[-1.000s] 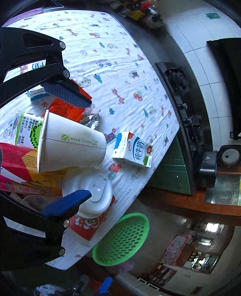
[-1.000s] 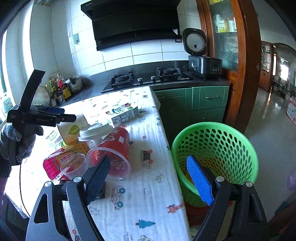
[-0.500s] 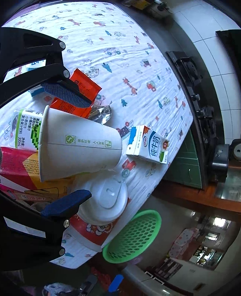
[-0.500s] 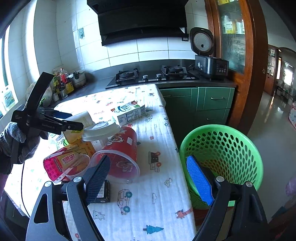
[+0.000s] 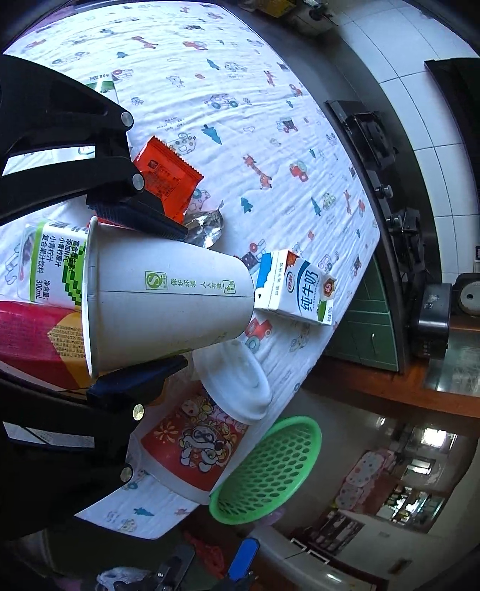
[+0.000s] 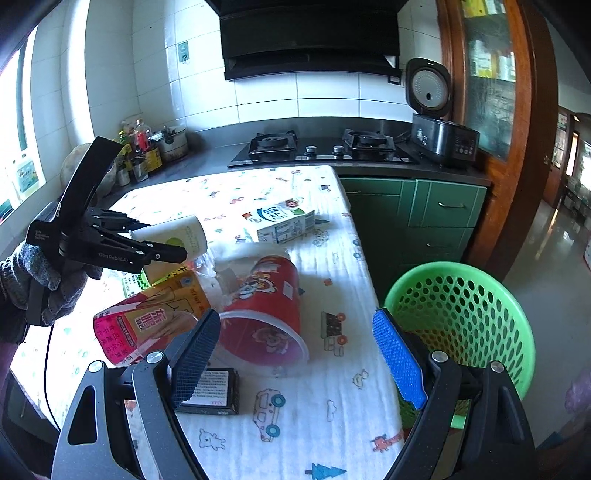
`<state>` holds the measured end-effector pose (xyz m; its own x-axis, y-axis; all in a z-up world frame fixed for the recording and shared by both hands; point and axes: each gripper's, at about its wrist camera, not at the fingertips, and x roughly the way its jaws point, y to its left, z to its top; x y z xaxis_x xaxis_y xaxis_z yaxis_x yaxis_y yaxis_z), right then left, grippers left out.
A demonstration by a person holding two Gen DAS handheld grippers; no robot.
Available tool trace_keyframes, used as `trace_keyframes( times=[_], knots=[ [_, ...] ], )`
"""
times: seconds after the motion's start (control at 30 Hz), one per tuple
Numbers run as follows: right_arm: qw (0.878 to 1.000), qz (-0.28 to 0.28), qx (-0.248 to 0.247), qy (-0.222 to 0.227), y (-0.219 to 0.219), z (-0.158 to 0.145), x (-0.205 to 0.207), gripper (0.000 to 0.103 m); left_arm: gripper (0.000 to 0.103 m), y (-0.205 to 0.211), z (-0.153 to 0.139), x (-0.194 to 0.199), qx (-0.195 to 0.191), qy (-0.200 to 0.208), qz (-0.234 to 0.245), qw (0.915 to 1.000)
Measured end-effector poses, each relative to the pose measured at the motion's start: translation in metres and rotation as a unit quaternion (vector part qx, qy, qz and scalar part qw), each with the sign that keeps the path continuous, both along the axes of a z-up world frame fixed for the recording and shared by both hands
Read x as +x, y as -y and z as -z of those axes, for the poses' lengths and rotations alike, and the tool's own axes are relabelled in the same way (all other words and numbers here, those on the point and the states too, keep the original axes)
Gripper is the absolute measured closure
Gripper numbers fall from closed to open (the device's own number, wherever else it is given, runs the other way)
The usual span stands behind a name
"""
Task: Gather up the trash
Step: 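Grasp the clear plastic cup with the right gripper while the left holds the white cup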
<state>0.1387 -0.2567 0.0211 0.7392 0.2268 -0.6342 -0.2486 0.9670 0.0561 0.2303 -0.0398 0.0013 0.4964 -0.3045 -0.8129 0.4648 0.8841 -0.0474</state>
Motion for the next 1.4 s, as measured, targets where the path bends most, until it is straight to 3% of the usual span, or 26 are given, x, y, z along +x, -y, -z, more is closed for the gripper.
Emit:
trace_keyframes(
  times=[0.27,0.7,1.1,1.23,1.4],
  knots=[
    [0.999,-0.032,0.017,-0.013,-0.019,0.008,-0.008,0.021,0.041,-0.021,-0.017,-0.006,-0.024,0.020,-0.030,0.9990],
    [0.992,-0.101,0.041,-0.056,-0.076,0.053,-0.017,0.026,0.041,-0.043,-0.033,-0.033,-0.043,0.049,-0.046,0.9968],
    [0.992,-0.098,0.043,-0.062,-0.095,0.070,0.004,0.037,0.041,-0.060,-0.041,-0.047,-0.049,0.063,-0.055,0.9953],
    [0.993,-0.101,0.031,-0.051,-0.097,0.069,0.001,0.044,0.041,-0.060,-0.042,-0.049,-0.051,0.063,-0.055,0.9952],
    [0.993,-0.100,0.036,-0.046,-0.091,0.064,-0.010,0.045,0.041,-0.054,-0.044,-0.052,-0.053,0.065,-0.050,0.9952]
  ],
)
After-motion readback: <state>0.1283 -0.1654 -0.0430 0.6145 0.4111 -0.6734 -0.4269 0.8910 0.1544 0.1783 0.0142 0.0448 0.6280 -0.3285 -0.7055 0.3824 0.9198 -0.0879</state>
